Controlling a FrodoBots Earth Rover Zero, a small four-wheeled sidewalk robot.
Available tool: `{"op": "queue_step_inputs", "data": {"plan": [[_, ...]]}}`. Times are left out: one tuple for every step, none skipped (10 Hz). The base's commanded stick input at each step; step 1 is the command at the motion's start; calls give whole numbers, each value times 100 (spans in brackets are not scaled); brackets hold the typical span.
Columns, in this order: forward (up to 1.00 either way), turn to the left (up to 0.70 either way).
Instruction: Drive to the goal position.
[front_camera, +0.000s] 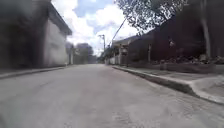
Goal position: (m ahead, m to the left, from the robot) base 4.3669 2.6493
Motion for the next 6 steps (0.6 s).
{"op": "queue_step_inputs", "data": {"plan": [[100, -2], [100, -2], [100, -2], [100, -2], [100, -2], [100, -2]]}}
